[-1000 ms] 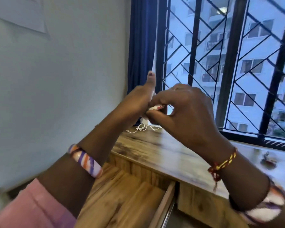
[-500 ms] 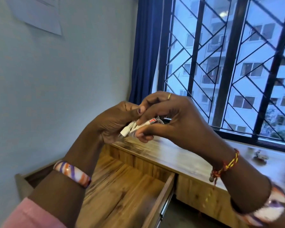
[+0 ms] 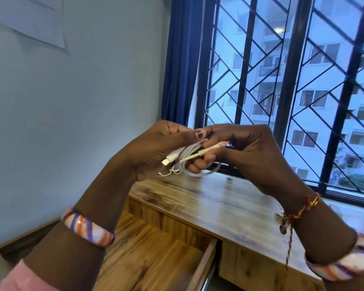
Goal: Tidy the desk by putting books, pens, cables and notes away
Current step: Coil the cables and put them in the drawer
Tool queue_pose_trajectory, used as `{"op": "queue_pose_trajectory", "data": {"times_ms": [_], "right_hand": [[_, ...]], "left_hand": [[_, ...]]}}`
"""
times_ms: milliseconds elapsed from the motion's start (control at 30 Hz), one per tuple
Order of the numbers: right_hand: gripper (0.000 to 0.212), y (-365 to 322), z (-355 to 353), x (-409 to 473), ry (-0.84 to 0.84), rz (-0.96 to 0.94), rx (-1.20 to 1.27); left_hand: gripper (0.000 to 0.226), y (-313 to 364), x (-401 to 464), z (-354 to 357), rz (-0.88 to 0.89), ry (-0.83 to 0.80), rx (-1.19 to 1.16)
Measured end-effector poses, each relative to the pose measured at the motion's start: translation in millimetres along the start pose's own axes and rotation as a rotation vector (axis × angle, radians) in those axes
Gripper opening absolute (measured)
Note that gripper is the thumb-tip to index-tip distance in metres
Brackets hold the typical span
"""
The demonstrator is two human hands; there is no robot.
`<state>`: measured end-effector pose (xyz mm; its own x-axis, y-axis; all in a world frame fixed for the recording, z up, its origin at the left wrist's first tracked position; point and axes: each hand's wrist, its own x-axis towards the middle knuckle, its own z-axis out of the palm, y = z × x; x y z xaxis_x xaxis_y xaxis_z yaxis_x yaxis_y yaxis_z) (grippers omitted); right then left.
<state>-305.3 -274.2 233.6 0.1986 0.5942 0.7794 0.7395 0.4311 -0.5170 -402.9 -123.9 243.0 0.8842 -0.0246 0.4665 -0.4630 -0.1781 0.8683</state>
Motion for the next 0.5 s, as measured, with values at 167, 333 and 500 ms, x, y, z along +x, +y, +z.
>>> {"op": "queue_pose_trajectory", "data": {"times_ms": [167,333,500], "right_hand": [[0.010,41.1,-32.9,1.2,0.309,0.064,0.036],[0.013,74.2,-87.8,9.6,0.491,0.173,-0.003],[0.017,105.1,-137.1,25.8,0.573,0.329,0.115]], "left_hand": [[0.040,-36.6,55.8,28.1,0.295,0.323,0.331],[0.025,-56.7,114.1,45.5,0.247,0.158,0.353],[0.016,-85.8,179.5,71.2,0.456,0.414,0.941]]}}
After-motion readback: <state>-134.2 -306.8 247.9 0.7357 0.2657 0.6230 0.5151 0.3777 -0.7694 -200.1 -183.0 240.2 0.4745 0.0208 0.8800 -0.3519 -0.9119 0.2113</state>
